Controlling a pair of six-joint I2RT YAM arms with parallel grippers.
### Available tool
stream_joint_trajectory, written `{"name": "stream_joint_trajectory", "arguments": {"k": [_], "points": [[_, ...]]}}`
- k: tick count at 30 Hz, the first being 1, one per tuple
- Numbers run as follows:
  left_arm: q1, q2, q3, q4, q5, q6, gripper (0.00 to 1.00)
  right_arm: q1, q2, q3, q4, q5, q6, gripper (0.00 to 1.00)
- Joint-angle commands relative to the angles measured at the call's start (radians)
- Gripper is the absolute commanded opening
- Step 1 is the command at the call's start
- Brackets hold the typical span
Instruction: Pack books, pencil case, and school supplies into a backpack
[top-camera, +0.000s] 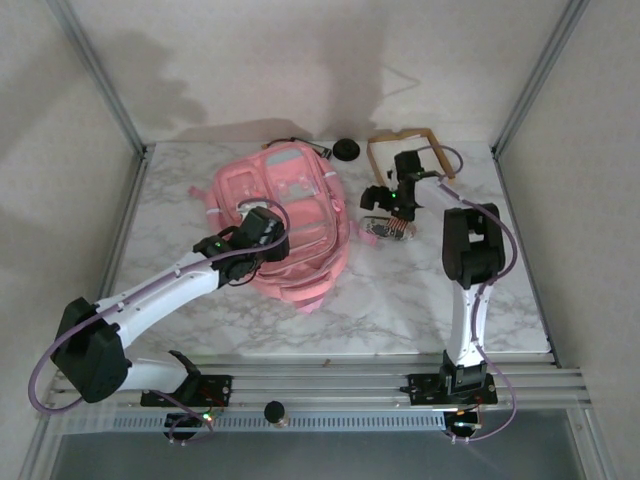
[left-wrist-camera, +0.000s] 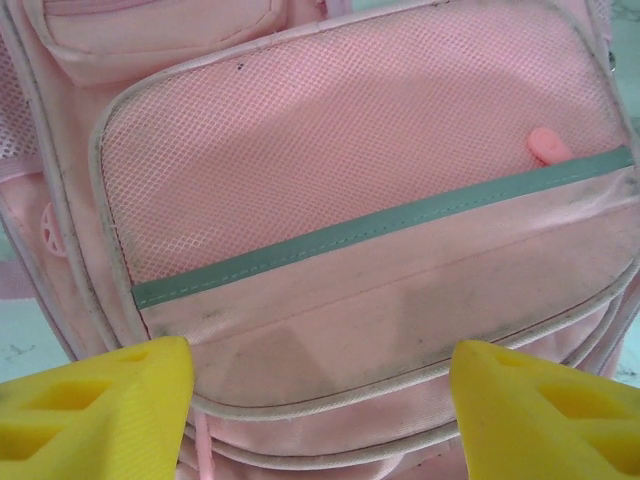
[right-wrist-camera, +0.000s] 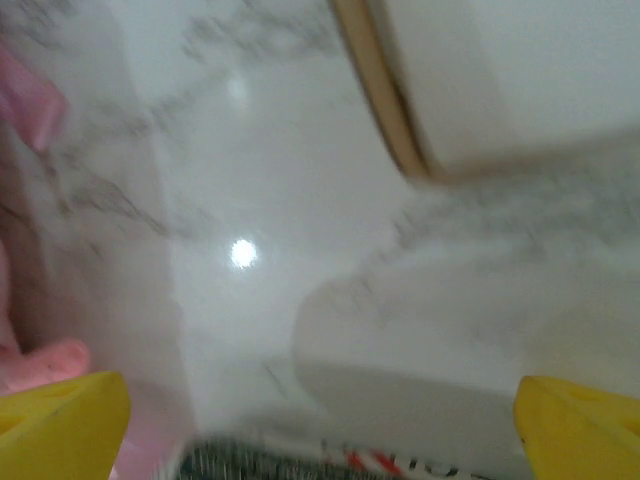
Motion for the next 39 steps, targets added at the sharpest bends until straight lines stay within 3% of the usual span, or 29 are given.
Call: {"name": "stream_joint_trajectory", "arguments": {"k": [1, 7, 9, 12, 18, 20, 24, 29, 36, 39], "points": [[-0.005, 0.002, 0.022, 0.022, 0.018, 0.021, 0.69, -0.01, -0.119, -0.119, 0.009, -0.032, 0.009, 0.99], [-0.002, 0.038, 0.039, 0.036, 0.006, 0.062, 0.73, 0.026, -0.342, -0.367, 0.103, -0.087, 0.047, 0.99], [0.002, 0.064, 0.062, 0.029, -0.005, 0.096, 0.74, 0.043, -0.367, -0.384, 0.084, -0.046, 0.007, 0.99], [0.003, 0.113, 0.104, 0.029, -0.013, 0.192, 0.74, 0.043, -0.354, -0.395, 0.029, 0.044, -0.033, 0.99], [-0.004, 0.209, 0.146, -0.037, -0.002, 0.356, 0.76, 0.078, -0.388, -0.436, -0.012, 0.149, 0.08, 0.96], [-0.013, 0.229, 0.146, -0.04, -0.029, 0.373, 0.78, 0.107, -0.372, -0.431, -0.034, 0.17, 0.101, 0.97], [-0.011, 0.204, 0.087, 0.072, 0.019, 0.411, 0.81, 0.117, -0.341, -0.45, -0.009, 0.196, 0.147, 0.99], [0.006, 0.275, 0.134, 0.049, -0.054, 0.443, 0.83, 0.14, -0.276, -0.373, -0.006, 0.222, 0.203, 0.99], [-0.011, 0.243, 0.165, -0.002, 0.123, 0.501, 0.84, 0.145, -0.225, -0.326, -0.009, 0.284, 0.239, 0.99], [-0.032, 0.177, 0.143, -0.001, 0.13, 0.524, 0.86, 0.145, -0.238, -0.339, -0.006, 0.314, 0.236, 0.99]]}}
